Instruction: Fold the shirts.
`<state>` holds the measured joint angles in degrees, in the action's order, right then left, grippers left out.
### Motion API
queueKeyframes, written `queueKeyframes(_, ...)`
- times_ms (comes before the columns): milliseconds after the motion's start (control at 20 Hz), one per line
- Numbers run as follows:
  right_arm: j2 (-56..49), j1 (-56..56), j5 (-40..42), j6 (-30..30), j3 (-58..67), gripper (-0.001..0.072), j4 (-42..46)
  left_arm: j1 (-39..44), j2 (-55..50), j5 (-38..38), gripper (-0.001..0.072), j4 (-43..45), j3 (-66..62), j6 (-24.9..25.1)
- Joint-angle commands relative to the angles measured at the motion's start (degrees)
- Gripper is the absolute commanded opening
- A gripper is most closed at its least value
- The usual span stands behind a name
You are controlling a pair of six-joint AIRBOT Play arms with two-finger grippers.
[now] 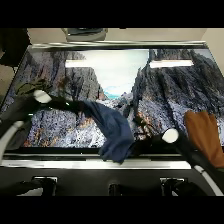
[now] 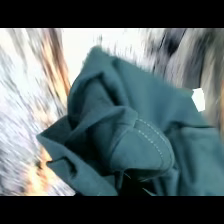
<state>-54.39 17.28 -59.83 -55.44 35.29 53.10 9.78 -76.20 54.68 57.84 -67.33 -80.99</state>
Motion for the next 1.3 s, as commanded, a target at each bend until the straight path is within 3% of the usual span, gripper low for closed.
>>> queueKeyframes(0, 8.68, -7.45, -5.01, -9.64, 18.01, 0.0043, 27.21, -5.7, 12.33, -0.26, 0.0034, 9.09, -8.13, -2.62)
queueKeyframes(100, 13.33, -15.08, -4.52, -10.91, 28.44, 0.0043, 33.16, -9.6, 20.37, -0.35, 0.0035, 9.27, -11.82, -5.88)
queueKeyframes(200, 16.35, -20.63, -5.22, -10.19, 35.76, 0.0043, 33.07, -11.28, 28.2, -1.51, 0.0035, 9.33, -12.79, -6.91)
queueKeyframes(400, 20.0, -22.77, -7.28, -7.98, 41.29, 0.0043, 33.66, -11.54, 38.64, -0.2, 0.0035, 16.55, -12.76, -12.09)
queueKeyframes(500, 21.07, -22.77, -8.17, -7.91, 42.23, 0.0043, 33.59, -11.54, 41.42, 4.02, 0.0035, 20.39, -12.74, -12.52)
queueKeyframes(700, 21.59, -22.77, -12.09, -5.35, 42.49, 0.0044, 33.81, -11.52, 43.25, 15.45, 0.0035, 26.82, -9.25, -12.55)
queueKeyframes(1050, 19.96, -22.77, -12.44, -5.9, 44.48, 0.0043, 34.64, -11.5, 45.2, 5.64, 0.0033, 26.45, -6.73, -13.81)
queueKeyframes(1250, 6.93, -22.77, -26.93, -5.9, 40.15, 0.0044, 34.4, -11.47, 32.63, 1.79, 0.0034, 26.36, -2.49, -11.45)
